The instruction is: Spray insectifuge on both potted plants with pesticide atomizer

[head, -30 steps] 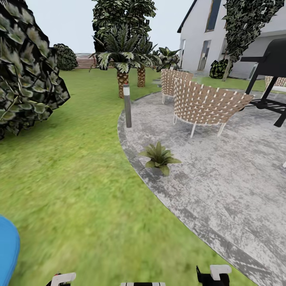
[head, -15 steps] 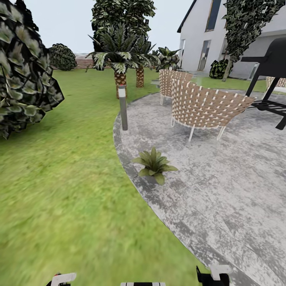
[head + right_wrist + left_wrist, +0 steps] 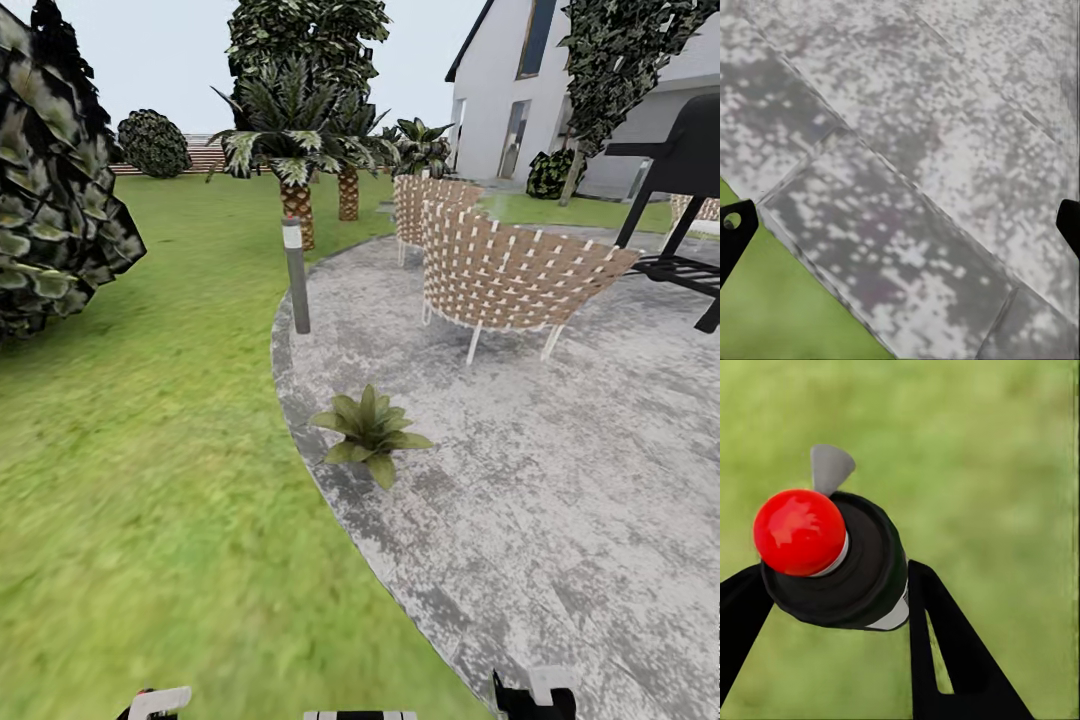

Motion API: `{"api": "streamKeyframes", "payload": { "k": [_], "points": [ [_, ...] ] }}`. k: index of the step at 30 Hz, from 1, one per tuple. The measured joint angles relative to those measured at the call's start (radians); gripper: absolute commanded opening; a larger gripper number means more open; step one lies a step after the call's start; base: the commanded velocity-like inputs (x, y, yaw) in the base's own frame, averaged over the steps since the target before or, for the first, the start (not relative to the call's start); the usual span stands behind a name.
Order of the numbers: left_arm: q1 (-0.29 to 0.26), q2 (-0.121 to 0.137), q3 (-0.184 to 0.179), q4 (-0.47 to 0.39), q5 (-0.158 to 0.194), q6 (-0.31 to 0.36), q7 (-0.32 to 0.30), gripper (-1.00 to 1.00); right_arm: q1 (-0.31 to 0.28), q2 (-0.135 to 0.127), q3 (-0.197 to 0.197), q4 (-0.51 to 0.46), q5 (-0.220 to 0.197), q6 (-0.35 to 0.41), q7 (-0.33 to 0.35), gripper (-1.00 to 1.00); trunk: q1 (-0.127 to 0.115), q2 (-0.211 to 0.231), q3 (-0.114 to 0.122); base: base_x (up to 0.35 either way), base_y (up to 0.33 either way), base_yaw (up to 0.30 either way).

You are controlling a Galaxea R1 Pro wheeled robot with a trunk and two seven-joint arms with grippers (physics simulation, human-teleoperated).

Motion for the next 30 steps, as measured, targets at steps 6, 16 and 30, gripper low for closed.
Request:
{"api": "streamKeyframes", "payload": {
  "k": [6, 16, 30],
  "points": [
    [0.000, 0.000, 0.000, 0.000, 0.000, 0.000, 0.000, -1.00, 0.000, 0.001, 0.000, 0.000, 0.000, 0.000, 0.000, 1.00, 0.000, 0.000, 0.000, 0.166, -0.238, 0.000],
    [0.000, 0.000, 0.000, -0.001, 0.000, 0.000, 0.001, -1.00, 0.000, 0.001, 0.000, 0.000, 0.000, 0.000, 0.000, 1.00, 0.000, 0.000, 0.000, 0.163, -0.240, 0.000],
    [0.000, 0.000, 0.000, 0.000, 0.000, 0.001, 0.000, -1.00, 0.000, 0.001, 0.000, 0.000, 0.000, 0.000, -0.001, 1.00, 0.000, 0.000, 0.000, 0.162, -0.240, 0.000]
  ]
}}
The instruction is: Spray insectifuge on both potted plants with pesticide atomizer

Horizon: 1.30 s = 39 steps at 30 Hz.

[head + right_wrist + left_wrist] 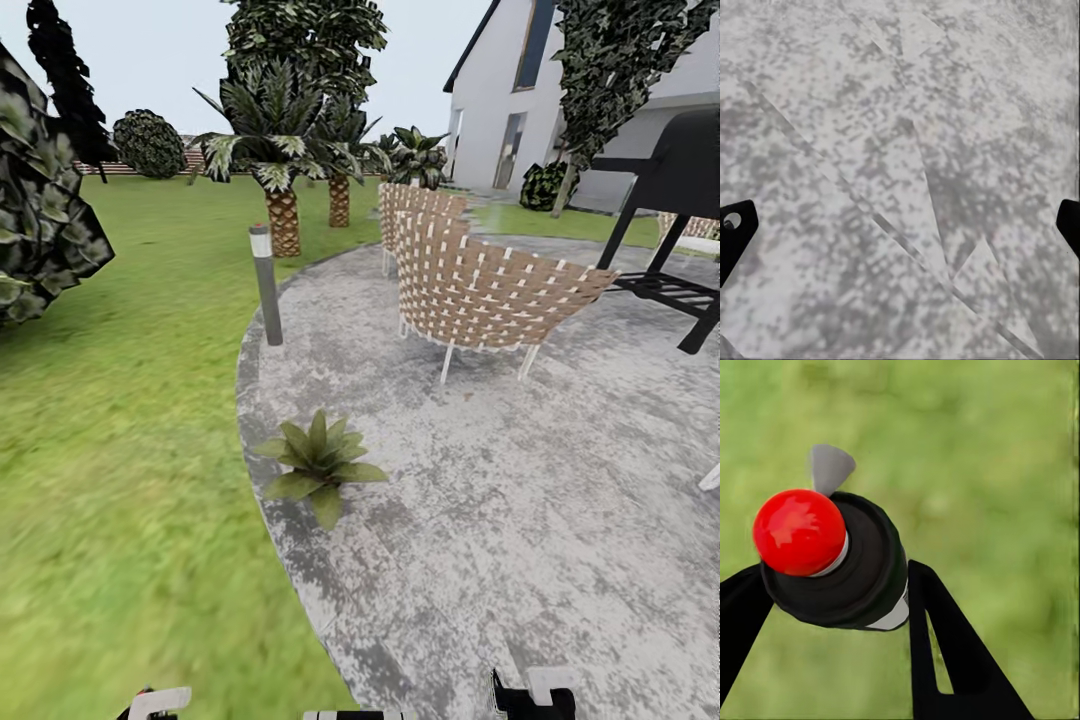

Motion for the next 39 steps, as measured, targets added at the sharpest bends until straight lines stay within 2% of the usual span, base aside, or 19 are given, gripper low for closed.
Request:
{"api": "streamKeyframes", "payload": {
  "k": [7, 24, 39],
  "points": [
    [0.000, 0.000, 0.000, 0.000, 0.000, 0.000, 0.000, -1.00, 0.000, 0.000, 0.000, 0.000, 0.000, 0.000, -0.001, 1.00, 0.000, 0.000, 0.000, 0.162, -0.240, 0.070],
    [0.000, 0.000, 0.000, 0.000, 0.000, -0.001, 0.000, -1.00, 0.000, 0.002, 0.000, 0.000, 0.000, 0.000, 0.001, 1.00, 0.000, 0.000, 0.000, 0.157, -0.243, 0.265],
    [0.000, 0.000, 0.000, 0.000, 0.000, -0.002, 0.000, -1.00, 0.000, 0.002, 0.000, 0.000, 0.000, 0.000, 0.000, 1.00, 0.000, 0.000, 0.000, 0.081, -0.264, 0.020]
  ]
}}
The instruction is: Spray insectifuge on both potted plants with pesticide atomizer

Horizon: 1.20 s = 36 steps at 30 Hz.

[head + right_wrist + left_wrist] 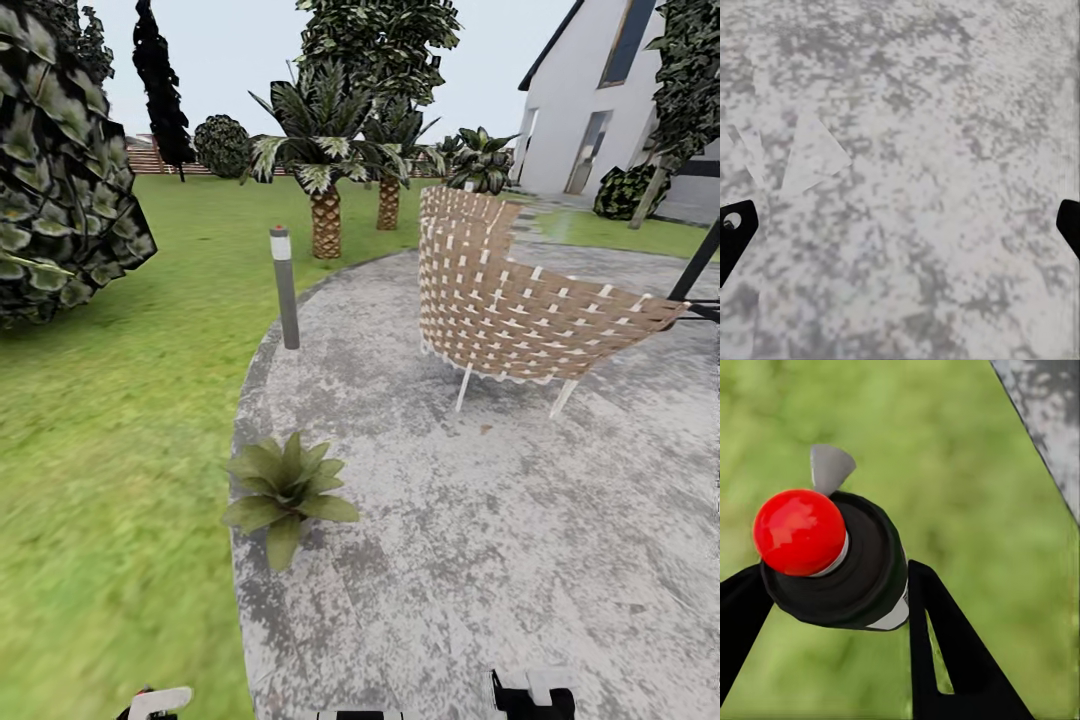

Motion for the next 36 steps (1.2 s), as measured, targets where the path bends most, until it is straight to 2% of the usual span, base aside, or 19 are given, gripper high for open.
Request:
{"api": "streamKeyframes", "payload": {
  "k": [13, 36],
  "points": [
    [0.000, 0.000, 0.000, 0.000, 0.000, 0.000, 0.001, -1.00, 0.000, 0.000, 0.000, 0.000, 0.000, 0.000, -0.001, 1.00, 0.000, 0.000, 0.000, 0.000, -0.272, 0.021],
    [0.000, 0.000, 0.000, 0.000, 0.000, 0.000, 0.000, -1.00, 0.000, 0.000, 0.000, 0.000, 0.000, 0.000, -0.001, 1.00, 0.000, 0.000, 0.000, 0.000, -0.273, 0.268]
  ]
}}
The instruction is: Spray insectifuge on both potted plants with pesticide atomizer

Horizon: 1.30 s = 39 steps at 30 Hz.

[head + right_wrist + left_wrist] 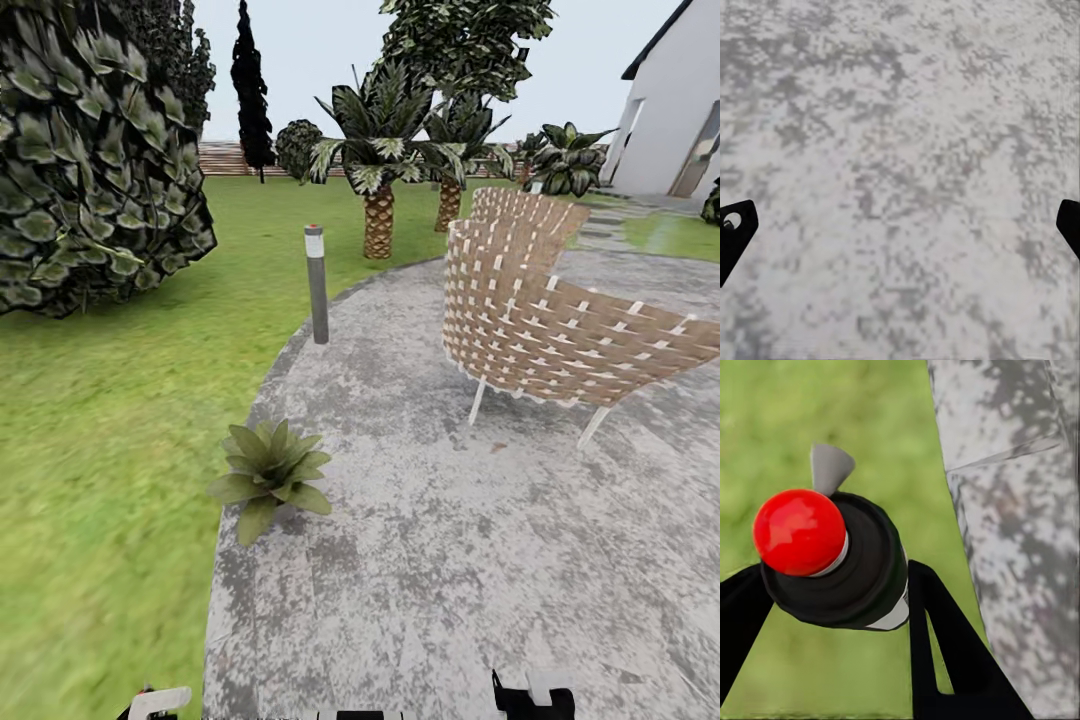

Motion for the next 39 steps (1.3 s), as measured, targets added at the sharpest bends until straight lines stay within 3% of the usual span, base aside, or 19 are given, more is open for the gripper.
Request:
{"api": "streamKeyframes", "payload": {
  "k": [15, 35, 36, 39],
  "points": [
    [0.000, 0.000, 0.000, -0.001, 0.000, 0.000, 0.001, -1.00, 0.000, 0.000, 0.000, 0.000, 0.000, 0.000, 0.001, 1.00, 0.000, 0.000, 0.000, 0.000, -0.265, 0.268],
    [-0.001, 0.005, -0.005, -0.001, -0.001, 0.000, -0.013, -1.00, -0.001, 0.000, 0.005, -0.007, 0.002, 0.000, 0.007, 1.00, 0.000, 0.000, 0.000, 0.000, -0.013, 0.011],
    [-0.004, 0.007, -0.008, -0.002, -0.002, 0.003, -0.019, -1.00, -0.001, 0.000, 0.011, -0.008, 0.006, 0.000, 0.007, 1.00, 0.000, 0.000, 0.000, 0.000, 0.000, 0.000],
    [-0.009, 0.011, -0.014, -0.006, -0.018, 0.011, -0.073, -1.00, -0.001, 0.001, 0.083, -0.051, 0.072, 0.004, 0.007, 1.00, 0.000, 0.000, 0.000, 0.000, 0.000, 0.000]
  ]
}}
